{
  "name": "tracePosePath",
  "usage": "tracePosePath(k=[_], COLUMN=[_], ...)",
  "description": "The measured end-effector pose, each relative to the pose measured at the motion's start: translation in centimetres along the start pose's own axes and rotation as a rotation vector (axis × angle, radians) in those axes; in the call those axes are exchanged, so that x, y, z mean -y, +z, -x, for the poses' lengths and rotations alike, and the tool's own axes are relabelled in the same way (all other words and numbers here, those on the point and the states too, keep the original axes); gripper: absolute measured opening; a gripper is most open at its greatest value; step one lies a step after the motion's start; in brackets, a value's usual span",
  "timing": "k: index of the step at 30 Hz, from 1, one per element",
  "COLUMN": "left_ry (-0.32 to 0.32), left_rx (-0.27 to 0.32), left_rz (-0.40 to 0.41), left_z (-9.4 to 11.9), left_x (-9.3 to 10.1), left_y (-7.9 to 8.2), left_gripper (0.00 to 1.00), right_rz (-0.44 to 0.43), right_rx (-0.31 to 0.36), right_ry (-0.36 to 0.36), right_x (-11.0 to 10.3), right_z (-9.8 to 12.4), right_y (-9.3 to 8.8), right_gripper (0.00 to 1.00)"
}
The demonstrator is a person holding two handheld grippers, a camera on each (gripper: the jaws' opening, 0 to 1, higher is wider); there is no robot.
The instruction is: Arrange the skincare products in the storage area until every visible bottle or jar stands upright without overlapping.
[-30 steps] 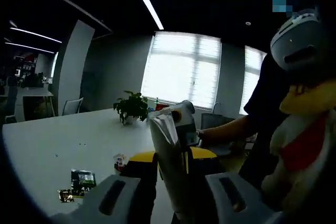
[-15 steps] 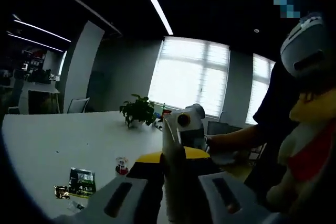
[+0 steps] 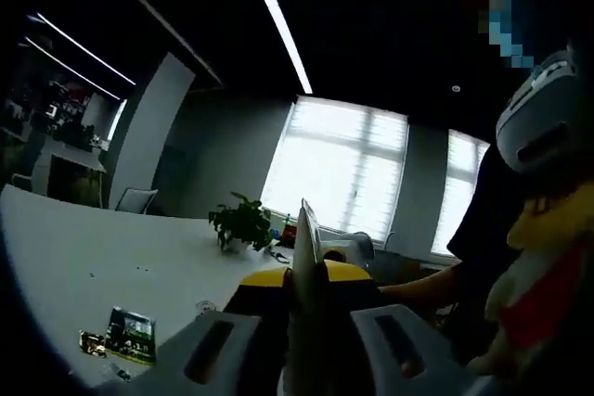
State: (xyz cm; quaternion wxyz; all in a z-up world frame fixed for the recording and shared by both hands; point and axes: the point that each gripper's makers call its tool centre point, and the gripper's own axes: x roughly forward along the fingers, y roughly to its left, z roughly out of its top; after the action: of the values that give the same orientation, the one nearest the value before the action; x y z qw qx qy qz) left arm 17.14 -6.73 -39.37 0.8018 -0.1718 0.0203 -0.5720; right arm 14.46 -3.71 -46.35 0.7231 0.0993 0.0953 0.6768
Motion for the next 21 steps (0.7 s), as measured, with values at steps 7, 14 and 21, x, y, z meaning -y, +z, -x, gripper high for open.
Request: tracePosePath(k=[7, 14, 21], left_ry=[-0.072, -0.109, -0.128], left_rx=[-0.179, -0.317, -0.388], left_rz=[-0.182, -0.263, -0.303], left_z=[0.4, 0.6, 0.4], left_x=[1.0, 0.9, 1.3], left_y=[-1.7, -2.6, -3.7], left_gripper=[0.14, 0.26, 0.22], right_rz=[0.106, 0.178, 0.206], right_rx=[-0.106, -0.165, -0.153], right_ry=[0.013, 0.012, -0.010], right_x=[-0.1, -0.1, 0.4], right_z=[0.3, 0.0, 0.0], right_y=[-1.3, -2.4, -2.2], right_gripper=[0.17, 0.17, 0.17])
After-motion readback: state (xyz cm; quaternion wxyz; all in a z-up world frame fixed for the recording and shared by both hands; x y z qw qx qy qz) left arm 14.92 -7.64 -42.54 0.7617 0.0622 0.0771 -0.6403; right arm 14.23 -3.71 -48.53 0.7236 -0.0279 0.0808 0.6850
